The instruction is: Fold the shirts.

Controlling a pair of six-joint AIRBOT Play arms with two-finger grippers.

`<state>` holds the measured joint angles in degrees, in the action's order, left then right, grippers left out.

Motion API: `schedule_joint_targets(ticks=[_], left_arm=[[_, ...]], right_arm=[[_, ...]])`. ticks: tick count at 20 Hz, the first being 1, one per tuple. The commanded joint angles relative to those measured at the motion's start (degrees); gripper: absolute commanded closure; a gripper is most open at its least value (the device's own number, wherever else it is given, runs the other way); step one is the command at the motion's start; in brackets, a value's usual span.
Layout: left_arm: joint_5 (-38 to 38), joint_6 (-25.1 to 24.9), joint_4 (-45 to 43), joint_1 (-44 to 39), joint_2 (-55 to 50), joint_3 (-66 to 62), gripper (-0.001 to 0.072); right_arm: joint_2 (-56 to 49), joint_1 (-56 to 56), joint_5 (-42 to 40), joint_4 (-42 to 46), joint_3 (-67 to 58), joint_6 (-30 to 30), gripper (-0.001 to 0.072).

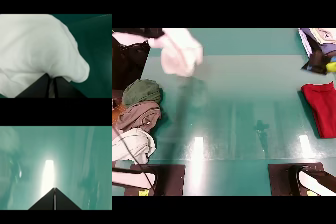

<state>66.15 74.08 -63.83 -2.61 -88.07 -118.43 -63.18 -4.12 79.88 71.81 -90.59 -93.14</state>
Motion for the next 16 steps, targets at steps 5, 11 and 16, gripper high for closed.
schedule_joint_targets(ticks=[5,11,16], left_arm=[[4.7,-7.3,16.2,-13.0,13.3,1.2,0.0684],[4.2,-7.0,12.9,-19.1,9.0,19.4,0.0682],[7.8,0.2,6.3,-13.4,3.3,21.7,0.0160]], right_arm=[[0.0,-3.6,-4.1,-0.2,-15.4,1.3,0.0696],[0.0,-3.3,-0.7,-0.3,-17.3,1.3,0.0696],[0.0,-3.3,1.3,-0.2,-17.3,1.3,0.0696]])
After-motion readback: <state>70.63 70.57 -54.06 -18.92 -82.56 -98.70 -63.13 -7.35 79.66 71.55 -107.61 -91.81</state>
